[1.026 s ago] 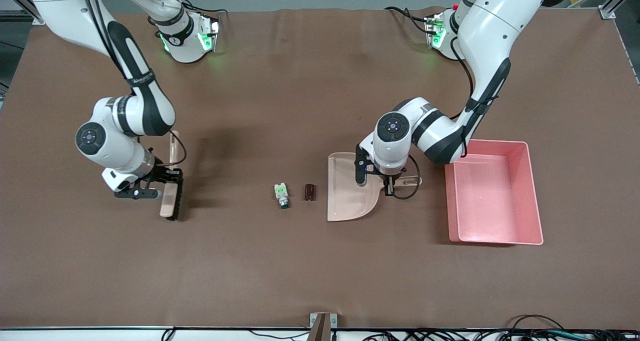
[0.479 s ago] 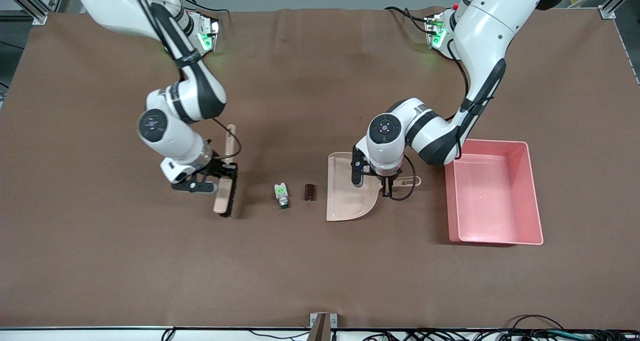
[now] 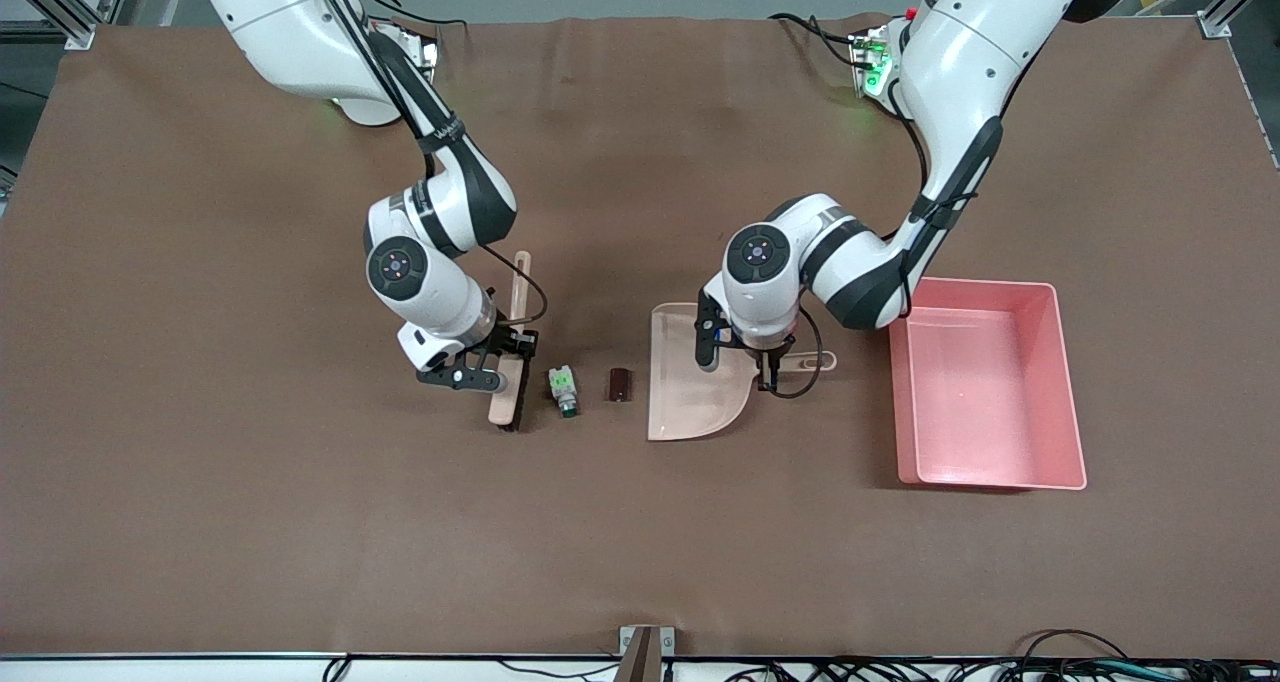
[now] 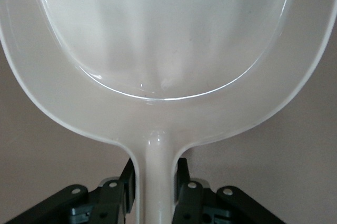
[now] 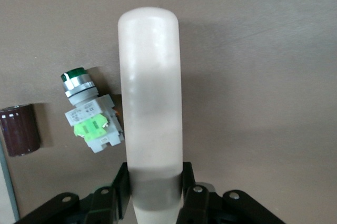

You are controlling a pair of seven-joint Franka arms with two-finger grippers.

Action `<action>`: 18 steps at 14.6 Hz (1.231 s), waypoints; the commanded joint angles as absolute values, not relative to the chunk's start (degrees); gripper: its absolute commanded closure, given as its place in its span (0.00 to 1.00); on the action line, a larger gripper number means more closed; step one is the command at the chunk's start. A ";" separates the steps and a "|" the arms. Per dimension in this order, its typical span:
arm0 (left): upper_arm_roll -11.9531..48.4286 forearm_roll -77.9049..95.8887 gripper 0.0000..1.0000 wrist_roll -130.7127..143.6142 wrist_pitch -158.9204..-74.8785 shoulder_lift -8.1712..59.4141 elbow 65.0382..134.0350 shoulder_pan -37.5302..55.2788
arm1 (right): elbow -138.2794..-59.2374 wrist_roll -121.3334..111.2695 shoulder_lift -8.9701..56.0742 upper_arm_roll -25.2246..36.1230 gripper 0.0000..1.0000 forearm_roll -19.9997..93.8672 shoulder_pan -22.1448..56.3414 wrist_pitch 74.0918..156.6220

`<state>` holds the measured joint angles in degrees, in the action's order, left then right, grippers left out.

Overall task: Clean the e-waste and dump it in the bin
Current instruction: 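Lift the brush with the right gripper and move it toward the switch, then sweep the capacitor into the dustpan with the brush in the right gripper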

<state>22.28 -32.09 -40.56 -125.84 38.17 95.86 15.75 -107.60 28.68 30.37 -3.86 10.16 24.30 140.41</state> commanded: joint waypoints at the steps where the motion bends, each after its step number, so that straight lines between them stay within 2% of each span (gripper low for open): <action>1: 22.24 -33.05 0.78 -40.34 -124.28 39.90 93.25 16.87 | -104.42 31.20 32.42 -3.08 1.00 10.55 26.45 139.39; 18: 22.06 -32.87 0.78 -35.51 -124.28 41.48 91.14 18.98 | -97.48 37.44 37.00 -3.08 1.00 10.11 32.25 139.31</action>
<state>22.23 -32.09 -36.27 -125.30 39.83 93.79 18.19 -99.94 35.86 35.85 -3.65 10.13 30.86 140.02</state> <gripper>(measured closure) 0.665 0.577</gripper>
